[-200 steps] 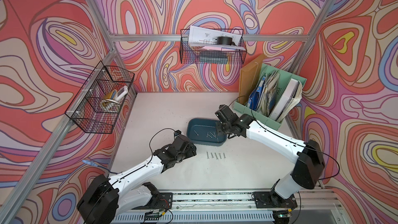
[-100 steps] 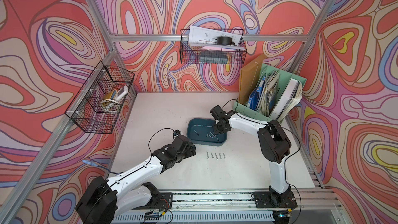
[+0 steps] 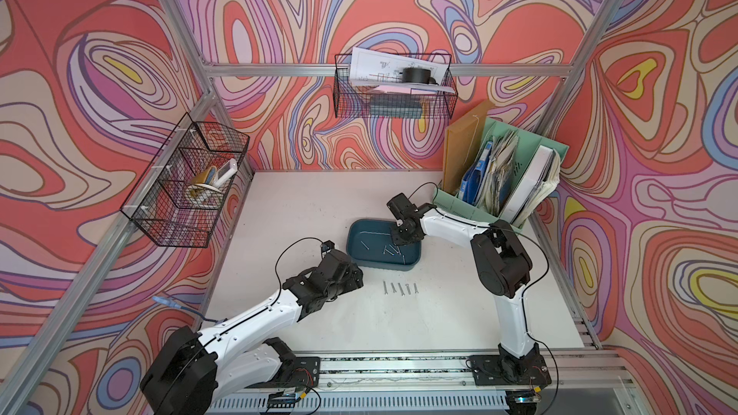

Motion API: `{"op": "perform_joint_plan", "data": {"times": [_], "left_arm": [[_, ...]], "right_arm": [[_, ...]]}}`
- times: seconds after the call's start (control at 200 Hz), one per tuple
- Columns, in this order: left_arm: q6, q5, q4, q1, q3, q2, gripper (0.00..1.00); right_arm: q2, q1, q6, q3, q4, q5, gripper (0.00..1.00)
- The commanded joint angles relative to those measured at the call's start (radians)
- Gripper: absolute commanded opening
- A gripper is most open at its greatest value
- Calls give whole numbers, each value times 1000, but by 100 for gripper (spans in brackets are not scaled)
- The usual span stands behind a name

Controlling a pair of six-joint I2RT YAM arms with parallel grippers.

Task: Take out the screws from the storage box
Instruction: Pick up the screw from the storage box.

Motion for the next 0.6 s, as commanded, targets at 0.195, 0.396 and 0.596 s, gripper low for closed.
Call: {"op": "perform_joint_plan", "data": {"times": [0.195, 0.396, 0.596], "left_arm": [[-1, -3, -3, -6, -8, -18, 73], [0, -4, 0, -6, -7, -20, 73], [3, -2, -3, -6, 2, -23, 73]], "right_arm": [[22, -4, 2, 17, -35, 34, 19], [28, -4, 14, 9, -43, 15, 15], [47, -2, 29, 4, -47, -11, 14]]}}
